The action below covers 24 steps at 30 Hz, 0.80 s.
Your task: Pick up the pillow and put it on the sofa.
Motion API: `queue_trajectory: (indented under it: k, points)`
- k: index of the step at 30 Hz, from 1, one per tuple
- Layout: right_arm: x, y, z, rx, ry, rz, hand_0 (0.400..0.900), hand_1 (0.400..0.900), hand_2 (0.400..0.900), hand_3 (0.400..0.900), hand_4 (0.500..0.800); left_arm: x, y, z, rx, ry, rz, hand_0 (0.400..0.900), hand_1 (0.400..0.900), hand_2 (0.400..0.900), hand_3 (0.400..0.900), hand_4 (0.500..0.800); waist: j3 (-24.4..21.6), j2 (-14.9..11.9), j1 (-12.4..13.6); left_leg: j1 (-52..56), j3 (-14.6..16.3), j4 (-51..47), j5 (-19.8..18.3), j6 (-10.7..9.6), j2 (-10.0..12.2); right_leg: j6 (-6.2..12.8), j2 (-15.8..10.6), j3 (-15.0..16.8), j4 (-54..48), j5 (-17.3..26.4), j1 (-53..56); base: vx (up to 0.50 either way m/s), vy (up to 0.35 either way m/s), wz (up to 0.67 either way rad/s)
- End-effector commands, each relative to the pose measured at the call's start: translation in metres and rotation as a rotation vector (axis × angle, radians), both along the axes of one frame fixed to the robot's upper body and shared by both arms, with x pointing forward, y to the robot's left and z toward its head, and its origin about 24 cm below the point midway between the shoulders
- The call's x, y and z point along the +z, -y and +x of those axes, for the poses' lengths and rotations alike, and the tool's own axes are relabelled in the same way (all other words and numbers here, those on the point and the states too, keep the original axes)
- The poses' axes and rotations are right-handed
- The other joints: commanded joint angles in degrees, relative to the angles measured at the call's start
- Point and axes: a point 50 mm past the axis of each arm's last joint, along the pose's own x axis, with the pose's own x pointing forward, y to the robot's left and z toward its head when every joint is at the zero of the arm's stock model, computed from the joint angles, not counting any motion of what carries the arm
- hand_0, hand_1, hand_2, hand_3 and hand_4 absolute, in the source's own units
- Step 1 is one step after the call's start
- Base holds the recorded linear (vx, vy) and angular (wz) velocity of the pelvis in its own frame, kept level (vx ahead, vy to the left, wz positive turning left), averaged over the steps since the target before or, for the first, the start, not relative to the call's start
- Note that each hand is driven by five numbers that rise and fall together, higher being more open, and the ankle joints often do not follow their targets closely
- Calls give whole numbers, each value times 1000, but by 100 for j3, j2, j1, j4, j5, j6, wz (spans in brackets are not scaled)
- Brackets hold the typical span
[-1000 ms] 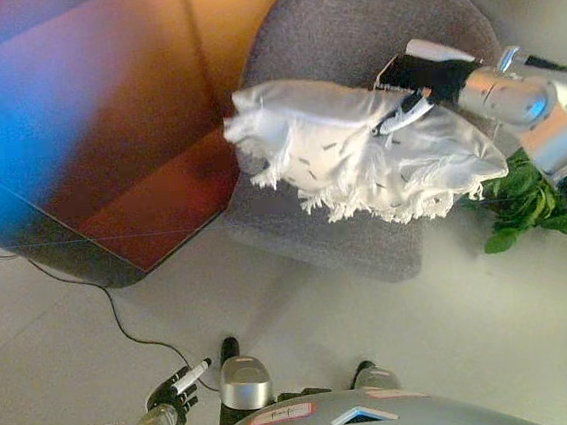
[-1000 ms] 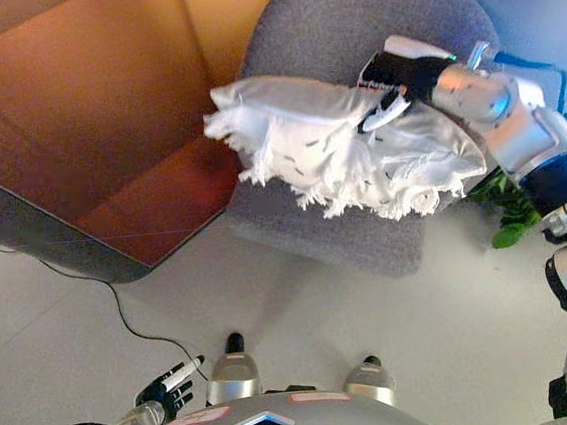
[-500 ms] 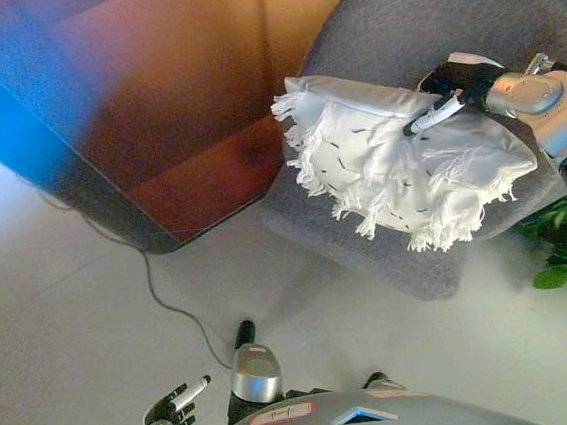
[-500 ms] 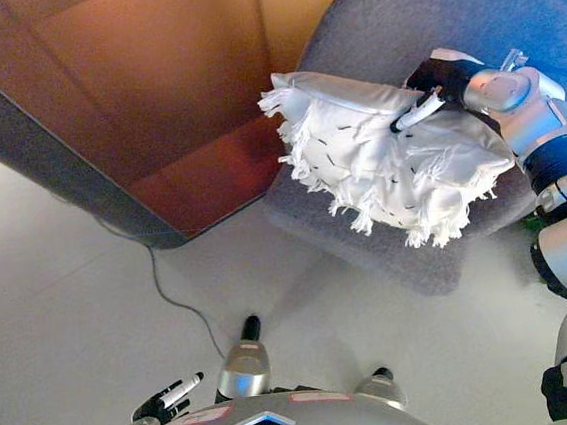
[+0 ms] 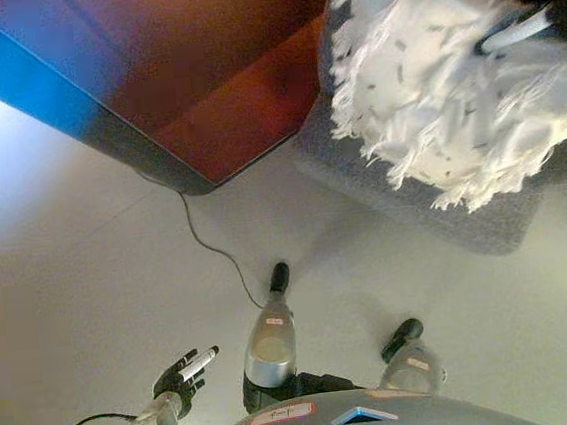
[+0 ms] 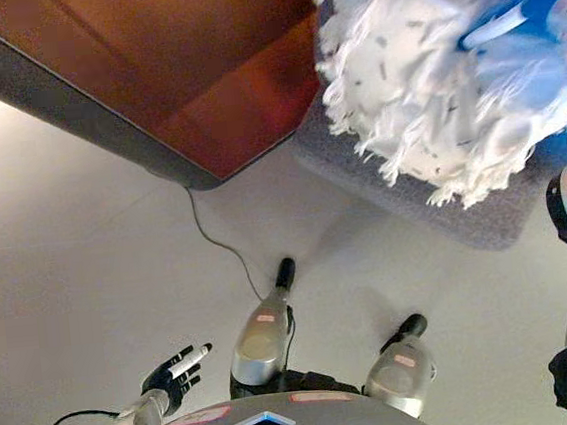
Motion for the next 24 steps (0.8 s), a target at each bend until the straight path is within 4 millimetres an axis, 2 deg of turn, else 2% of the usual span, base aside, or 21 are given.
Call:
queue_trajectory:
  k: [1,5,6,13,22,24]
  points:
    - [75,14,-20,-145,194,-166,400,400,400,400,500,8,-23,-4,-16,-17,59,900,900,900,900,800,-143,1,177,400,-183,-232,14,21,563,-305,-48,301,576,-196,-595,-23,15,-6]
    - [86,27,-32,-236,236,-199,408,408,408,408,505,8,-23,-5,-11,-11,50,900,900,900,900,800,-208,79,99,502,-94,-295,105,4,592,-357,-40,364,694,-266,-674,11,35,-8]
    - [90,32,-37,-287,257,-212,900,900,900,900,800,8,-22,-5,-13,-3,43,900,900,900,900,800,-233,103,81,519,-78,-304,117,2,594,-371,-44,391,746,-295,-714,2,41,-7]
    - [103,42,-49,-313,277,-262,900,900,900,900,800,6,-15,-4,-34,-5,15,900,900,900,900,800,-344,105,-51,646,7,-346,250,-11,582,-434,73,428,643,-313,-641,-8,22,-6]
    - [94,57,-58,-346,236,-245,900,900,900,900,800,2,-9,-8,-53,-48,25,900,900,900,900,800,-644,-174,-222,1066,198,-304,207,-49,608,-437,386,355,-113,-217,224,74,15,-13]
    - [89,61,-61,-344,218,-239,900,900,900,900,800,2,-8,-7,-61,-61,35,900,900,900,900,800,-735,-270,-241,1037,211,-224,249,-33,610,-472,441,275,-357,-15,376,10,2,-10]
